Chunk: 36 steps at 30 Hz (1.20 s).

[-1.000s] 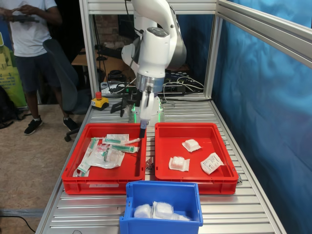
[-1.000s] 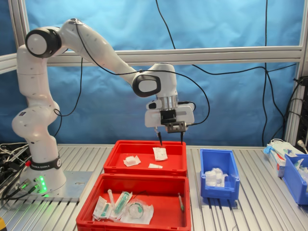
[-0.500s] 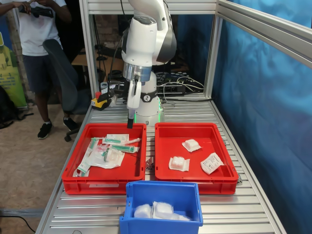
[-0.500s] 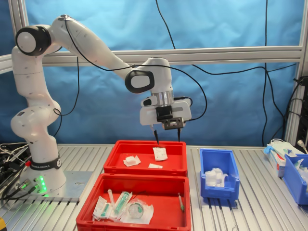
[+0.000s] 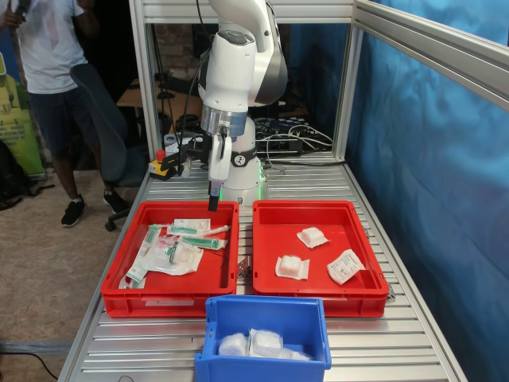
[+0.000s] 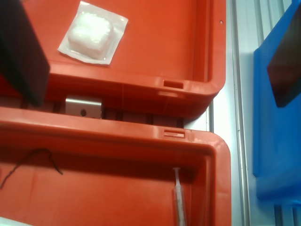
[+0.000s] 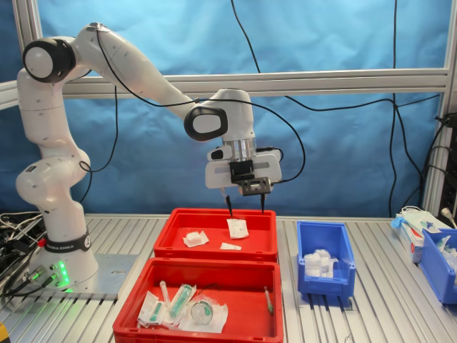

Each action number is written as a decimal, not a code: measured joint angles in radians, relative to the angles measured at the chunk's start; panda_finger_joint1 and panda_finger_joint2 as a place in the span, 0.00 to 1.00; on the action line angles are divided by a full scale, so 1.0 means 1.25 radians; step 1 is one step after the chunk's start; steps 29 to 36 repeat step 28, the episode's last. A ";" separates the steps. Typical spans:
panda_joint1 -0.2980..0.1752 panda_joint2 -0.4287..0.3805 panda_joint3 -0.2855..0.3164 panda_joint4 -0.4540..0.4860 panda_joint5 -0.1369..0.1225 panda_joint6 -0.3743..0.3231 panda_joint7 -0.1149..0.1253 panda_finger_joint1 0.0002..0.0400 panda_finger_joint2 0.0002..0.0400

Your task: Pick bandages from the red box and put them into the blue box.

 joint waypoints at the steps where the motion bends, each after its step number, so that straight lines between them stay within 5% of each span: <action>1: 0.000 0.000 0.000 0.000 0.000 0.000 0.000 1.00 1.00; 17: 0.000 0.000 0.000 -0.011 0.041 0.000 0.000 1.00 1.00; 36: 0.000 0.000 0.000 -0.013 0.047 0.000 0.000 1.00 1.00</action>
